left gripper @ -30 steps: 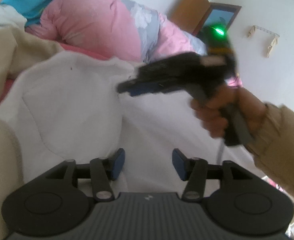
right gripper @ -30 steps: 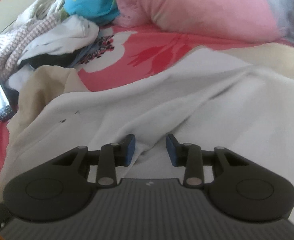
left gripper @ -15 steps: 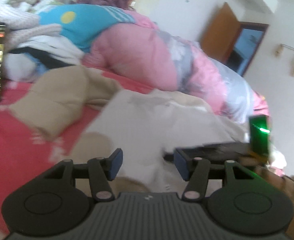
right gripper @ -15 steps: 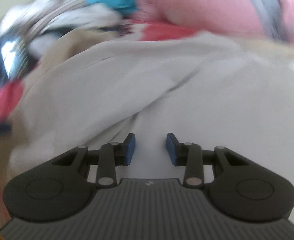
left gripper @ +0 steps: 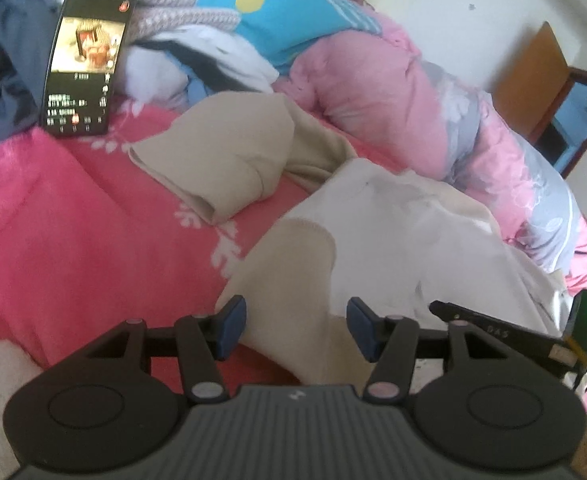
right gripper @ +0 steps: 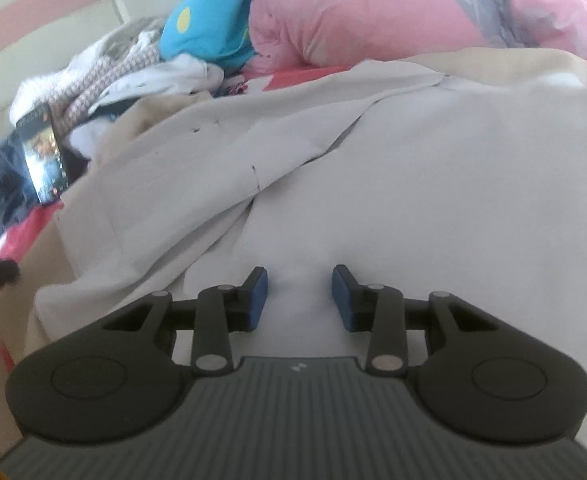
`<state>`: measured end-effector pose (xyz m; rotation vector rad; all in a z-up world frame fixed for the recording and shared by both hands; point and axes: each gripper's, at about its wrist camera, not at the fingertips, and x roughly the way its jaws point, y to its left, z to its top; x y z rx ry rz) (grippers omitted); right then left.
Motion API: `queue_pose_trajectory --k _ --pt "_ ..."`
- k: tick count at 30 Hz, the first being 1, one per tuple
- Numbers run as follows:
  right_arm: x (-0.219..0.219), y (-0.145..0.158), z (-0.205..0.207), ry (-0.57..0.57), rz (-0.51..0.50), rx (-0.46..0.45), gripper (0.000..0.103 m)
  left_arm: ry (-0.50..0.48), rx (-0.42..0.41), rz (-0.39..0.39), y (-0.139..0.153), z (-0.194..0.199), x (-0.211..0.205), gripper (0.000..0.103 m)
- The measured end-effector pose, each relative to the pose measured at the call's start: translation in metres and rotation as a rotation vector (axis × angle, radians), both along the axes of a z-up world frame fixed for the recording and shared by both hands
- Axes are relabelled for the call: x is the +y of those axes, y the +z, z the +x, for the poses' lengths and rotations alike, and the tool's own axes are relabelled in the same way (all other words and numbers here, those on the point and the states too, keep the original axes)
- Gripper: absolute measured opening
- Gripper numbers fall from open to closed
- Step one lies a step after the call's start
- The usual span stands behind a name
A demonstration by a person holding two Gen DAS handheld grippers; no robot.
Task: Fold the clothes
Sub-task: 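Move both grippers back above the folded hoodie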
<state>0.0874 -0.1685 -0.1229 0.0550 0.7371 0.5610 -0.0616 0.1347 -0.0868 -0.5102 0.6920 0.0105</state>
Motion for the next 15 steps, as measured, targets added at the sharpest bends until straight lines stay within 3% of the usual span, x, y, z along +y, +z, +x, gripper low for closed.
queue_pose_trajectory --k 7,15 --pt "0.003 -0.003 -0.005 -0.004 0.004 -0.020 0.036 0.048 0.026 -0.112 -0.006 -0.008 0.012 0.056" --pt "0.002 -0.003 -0.006 -0.007 0.013 -0.023 0.036 0.095 0.043 -0.142 -0.011 -0.015 0.023 0.057"
